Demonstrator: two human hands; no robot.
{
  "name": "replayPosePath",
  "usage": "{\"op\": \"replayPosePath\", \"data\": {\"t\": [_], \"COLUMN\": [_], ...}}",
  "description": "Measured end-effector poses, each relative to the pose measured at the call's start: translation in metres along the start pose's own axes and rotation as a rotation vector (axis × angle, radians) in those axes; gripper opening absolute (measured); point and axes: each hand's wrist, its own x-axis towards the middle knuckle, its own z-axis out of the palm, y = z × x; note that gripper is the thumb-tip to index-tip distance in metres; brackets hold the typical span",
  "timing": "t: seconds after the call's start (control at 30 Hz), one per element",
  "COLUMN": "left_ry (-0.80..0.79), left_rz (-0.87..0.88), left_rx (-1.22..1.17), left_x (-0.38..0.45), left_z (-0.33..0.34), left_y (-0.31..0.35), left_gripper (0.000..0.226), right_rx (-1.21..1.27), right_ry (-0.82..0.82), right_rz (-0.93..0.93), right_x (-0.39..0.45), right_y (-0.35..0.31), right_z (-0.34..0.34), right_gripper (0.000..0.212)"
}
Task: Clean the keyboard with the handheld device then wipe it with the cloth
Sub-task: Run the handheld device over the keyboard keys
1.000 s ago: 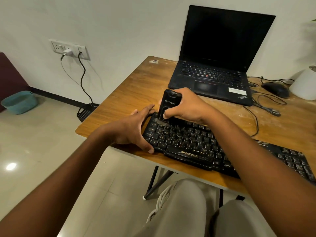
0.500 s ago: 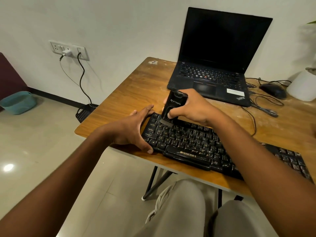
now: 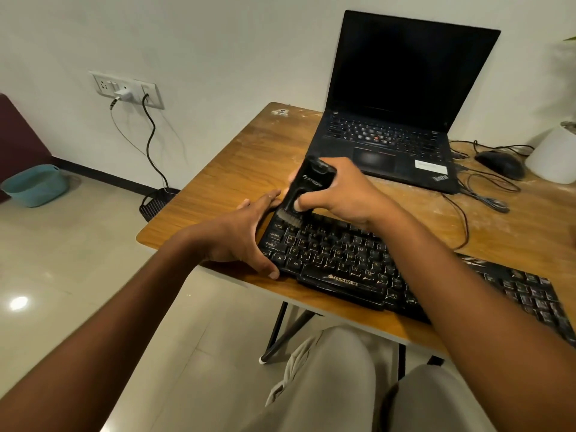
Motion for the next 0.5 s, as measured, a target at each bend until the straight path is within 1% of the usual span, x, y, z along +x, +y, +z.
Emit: {"op": "replayPosePath", "data": {"t": [0.1,0.2,0.27,0.33,0.5], "left_ry": [-0.005,-0.001,-0.012,-0.018,-0.017], "left_rz": [0.02,-0.004,-0.016,-0.01,0.005], "left_rx": [-0.016,0.008,0.017,0.016,-0.015], "left_x": [0.001,0.002,0.001,0.0,0.003], "left_z": [0.001,0.001,0.0,-0.001,0.001], "left_y": [-0.001,-0.003,-0.002,-0.001,-0.003], "left_gripper": [0.152,0.157,0.159,0.158,0.155], "right_rx": [-0.046,-0.206,-0.304,-0.32,-0.097], "right_ry": [-0.075,-0.186,-0.238,-0.223,-0.105], "right_rz": [-0.019,0.024,0.061,0.06,-0.042], "right_x": [-0.001,-0.005,-0.007,-0.006,-0.003], "right_y": [-0.006,-0.012,-0.014,-0.014,-0.017], "right_z": [0.019,0.001,-0.014,-0.019,0.009], "right_gripper": [0.035,0.029,0.028,0.033,0.033]}}
